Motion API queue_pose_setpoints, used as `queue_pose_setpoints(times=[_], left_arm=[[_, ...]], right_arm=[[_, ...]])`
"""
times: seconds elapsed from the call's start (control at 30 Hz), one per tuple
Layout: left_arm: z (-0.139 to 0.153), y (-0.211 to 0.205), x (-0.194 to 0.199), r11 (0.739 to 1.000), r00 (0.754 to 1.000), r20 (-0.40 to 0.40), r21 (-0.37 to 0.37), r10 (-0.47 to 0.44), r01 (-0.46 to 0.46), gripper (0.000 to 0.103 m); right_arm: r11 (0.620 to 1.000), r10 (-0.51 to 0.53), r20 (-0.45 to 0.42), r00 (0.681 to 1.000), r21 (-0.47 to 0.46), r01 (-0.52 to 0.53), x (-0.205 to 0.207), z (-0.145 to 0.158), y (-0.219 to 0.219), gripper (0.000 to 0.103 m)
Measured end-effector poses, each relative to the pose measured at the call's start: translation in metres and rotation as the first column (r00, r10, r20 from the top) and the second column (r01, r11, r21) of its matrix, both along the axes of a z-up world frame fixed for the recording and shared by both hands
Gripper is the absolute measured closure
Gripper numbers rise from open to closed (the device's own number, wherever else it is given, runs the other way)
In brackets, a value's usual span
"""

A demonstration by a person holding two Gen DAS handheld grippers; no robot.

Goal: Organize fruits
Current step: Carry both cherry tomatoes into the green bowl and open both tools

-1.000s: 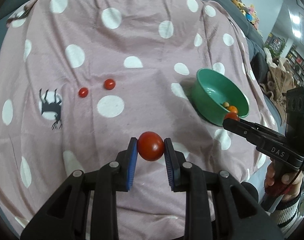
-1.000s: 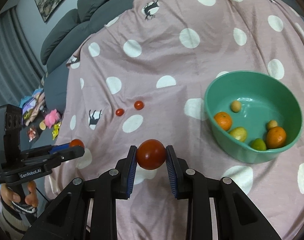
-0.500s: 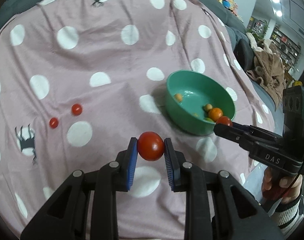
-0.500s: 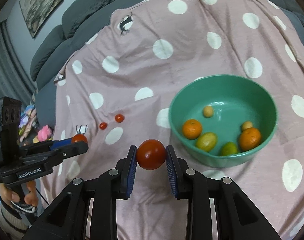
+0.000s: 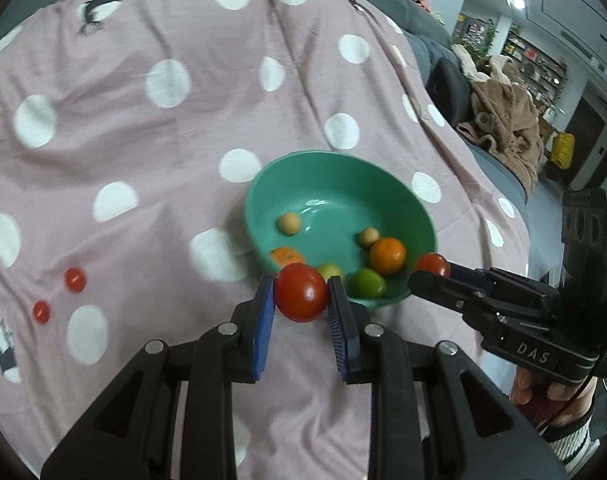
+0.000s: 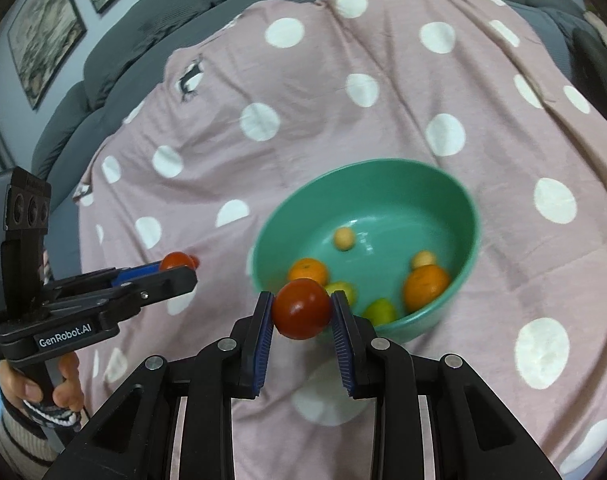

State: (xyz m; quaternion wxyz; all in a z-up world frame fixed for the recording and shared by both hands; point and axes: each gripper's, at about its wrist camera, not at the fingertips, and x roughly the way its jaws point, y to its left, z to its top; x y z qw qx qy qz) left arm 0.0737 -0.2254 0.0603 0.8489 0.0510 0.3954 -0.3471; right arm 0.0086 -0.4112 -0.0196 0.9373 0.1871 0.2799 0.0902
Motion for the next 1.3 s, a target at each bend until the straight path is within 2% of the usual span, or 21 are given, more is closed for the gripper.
queue_pose_setpoints(times=[0.1,0.43,0.93,1.0,1.07,1.3], left_arm=[[-0.006,-0.017,0.009,1.000,1.000,-0.012,-0.005,-0.028,0.028,0.077],[-0.029,-0.058,0.025,0.995,0.997,-0.031,0.059,-0.075,0.077,0.077],[-0.045,-0.062,0.034,0.992,0.997,-0.040,0.103,-0.063,0.067,0.077],[-0.046,-0.060,0.033,0.993,0.998,-0.036,0.106,-0.057,0.061,0.072],[-0.044,-0.059,0.032,0.993,0.998,-0.029,0.102,-0.053,0.056,0.060],[-0.033,-0.049,0.023,0.994,0.999,0.027,0.105,-0.024,0.021,0.042]], right_arm=[[1.000,-0.022,0.001,1.000,-0.001,0.022,0.004,-0.002,-0.012,0.072],[0.999,-0.049,-0.021,0.999,-0.010,0.049,0.021,-0.013,-0.025,0.072],[0.997,-0.066,-0.050,0.997,-0.041,0.064,0.031,-0.020,-0.027,0.072],[0.997,-0.072,-0.055,0.996,-0.043,0.069,0.030,-0.019,-0.026,0.072],[0.996,-0.075,-0.055,0.996,-0.046,0.072,0.029,-0.019,-0.026,0.071],[0.996,-0.085,-0.050,0.995,-0.044,0.083,0.023,-0.015,-0.025,0.067]])
